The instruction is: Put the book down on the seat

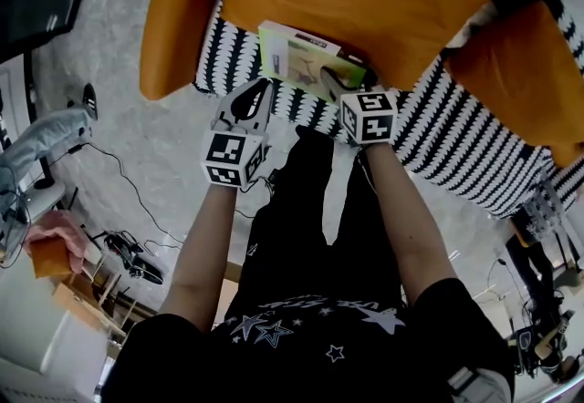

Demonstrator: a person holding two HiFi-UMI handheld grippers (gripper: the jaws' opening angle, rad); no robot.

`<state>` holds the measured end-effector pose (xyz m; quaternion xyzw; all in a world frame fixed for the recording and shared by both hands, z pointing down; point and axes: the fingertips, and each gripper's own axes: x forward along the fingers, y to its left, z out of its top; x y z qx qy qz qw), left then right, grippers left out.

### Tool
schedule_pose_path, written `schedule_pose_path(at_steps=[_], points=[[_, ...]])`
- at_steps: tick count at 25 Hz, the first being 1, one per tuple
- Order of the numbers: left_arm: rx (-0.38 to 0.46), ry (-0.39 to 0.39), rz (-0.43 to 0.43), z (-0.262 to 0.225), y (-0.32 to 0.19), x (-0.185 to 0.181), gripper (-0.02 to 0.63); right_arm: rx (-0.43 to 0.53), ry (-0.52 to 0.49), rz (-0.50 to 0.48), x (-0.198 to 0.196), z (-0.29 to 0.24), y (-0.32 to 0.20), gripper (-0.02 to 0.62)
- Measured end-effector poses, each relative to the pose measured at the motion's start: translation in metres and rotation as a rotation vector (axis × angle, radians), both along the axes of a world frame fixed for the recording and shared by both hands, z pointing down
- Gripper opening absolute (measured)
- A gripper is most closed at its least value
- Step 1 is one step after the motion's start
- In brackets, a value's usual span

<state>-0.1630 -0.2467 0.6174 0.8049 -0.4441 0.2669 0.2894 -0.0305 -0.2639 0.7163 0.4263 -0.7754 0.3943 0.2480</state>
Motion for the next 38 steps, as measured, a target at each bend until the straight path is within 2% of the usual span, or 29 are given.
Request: schedule_pose_path(at_steps=[3, 6, 9, 15, 19, 26, 31, 38], points=[[0.003, -0.002, 0.002, -0.001, -0.001, 0.007, 0.029, 0.026, 0.090, 0.020, 0.014, -0.001, 0.004, 0.345], [0.007, -0.001, 0.006, -0.002, -0.003, 0.009, 0.029, 0.023, 0.099, 0.061, 0.024, -0.003, 0.004, 0.347], [0.011, 0.001, 0.010, -0.004, -0.004, 0.010, 0.029, 0.038, 0.068, 0.092, 0.031, -0.013, 0.000, 0.347], [0.045, -0.004, 0.001, -0.015, -0.003, 0.026, 0.029, 0.117, 0.021, 0.039, 0.044, -0.043, -0.001, 0.345], [0.076, 0.003, -0.012, -0.035, -0.006, 0.026, 0.029, 0.149, -0.042, 0.023, 0.033, -0.074, -0.005, 0.344], [0.157, 0.025, -0.024, -0.061, -0.001, 0.047, 0.029, 0.221, -0.135, -0.061, 0.019, -0.111, 0.003, 0.343], [0.216, 0.047, -0.029, -0.118, 0.002, 0.079, 0.029, 0.287, -0.162, -0.098, 0.037, -0.175, 0.009, 0.342], [0.354, 0.071, -0.038, -0.151, 0.016, 0.110, 0.029, 0.408, -0.226, -0.128, 0.052, -0.218, 0.032, 0.337]])
